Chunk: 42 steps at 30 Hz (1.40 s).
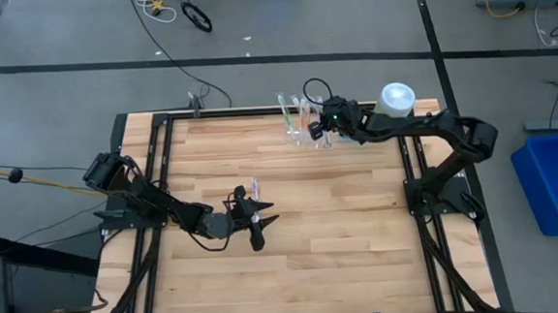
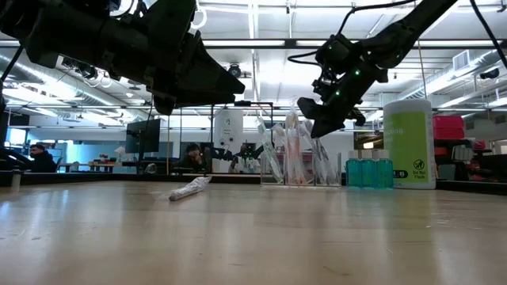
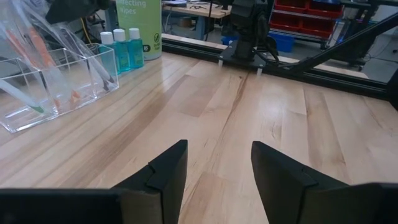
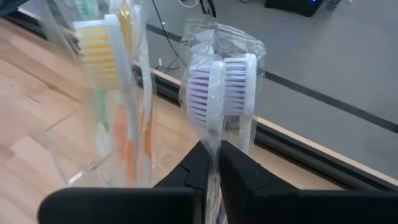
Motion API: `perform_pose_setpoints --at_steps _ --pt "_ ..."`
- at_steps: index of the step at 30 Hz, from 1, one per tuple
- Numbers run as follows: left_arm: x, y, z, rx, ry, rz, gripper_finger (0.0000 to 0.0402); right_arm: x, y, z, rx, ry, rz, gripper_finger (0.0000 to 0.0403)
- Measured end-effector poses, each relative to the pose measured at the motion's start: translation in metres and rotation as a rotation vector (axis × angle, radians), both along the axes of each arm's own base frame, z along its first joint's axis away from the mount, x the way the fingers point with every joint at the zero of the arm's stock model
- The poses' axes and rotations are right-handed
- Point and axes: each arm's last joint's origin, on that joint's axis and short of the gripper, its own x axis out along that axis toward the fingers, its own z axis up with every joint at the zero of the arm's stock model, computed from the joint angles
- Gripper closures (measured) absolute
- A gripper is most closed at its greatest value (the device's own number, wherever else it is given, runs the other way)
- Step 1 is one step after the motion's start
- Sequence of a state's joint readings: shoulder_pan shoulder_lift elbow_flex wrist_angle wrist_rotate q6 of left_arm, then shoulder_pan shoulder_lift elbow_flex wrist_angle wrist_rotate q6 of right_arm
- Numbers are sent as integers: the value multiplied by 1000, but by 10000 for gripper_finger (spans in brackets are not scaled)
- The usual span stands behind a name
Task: Pick & Place toothbrushing station
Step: Put the purple toothbrush into the right section of the transparent organizer
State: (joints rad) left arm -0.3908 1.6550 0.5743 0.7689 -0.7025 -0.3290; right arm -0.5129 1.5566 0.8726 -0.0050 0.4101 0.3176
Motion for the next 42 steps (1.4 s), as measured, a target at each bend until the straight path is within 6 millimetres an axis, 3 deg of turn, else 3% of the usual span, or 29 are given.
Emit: perform_pose_setpoints --at_steps 4,14,19,23,31,36,42 --pt "0 0 0 0 0 0 226 -3 2 8 -2 -22 7 361" --pt "0 0 0 0 0 0 226 -14 18 41 13 -135 113 212" --pt "0 0 0 7 2 -1 226 -12 37 49 15 -140 172 180" --pt "-1 0 0 30 17 10 226 1 72 52 -12 -131 263 186" --pt "-21 11 10 -15 151 114 226 34 177 47 -125 -163 619 221" --pt "-39 28 3 -78 325 213 226 49 227 19 -130 -143 778 236" --pt "-44 46 -13 -271 428 243 223 63 266 -30 -62 -131 841 250"
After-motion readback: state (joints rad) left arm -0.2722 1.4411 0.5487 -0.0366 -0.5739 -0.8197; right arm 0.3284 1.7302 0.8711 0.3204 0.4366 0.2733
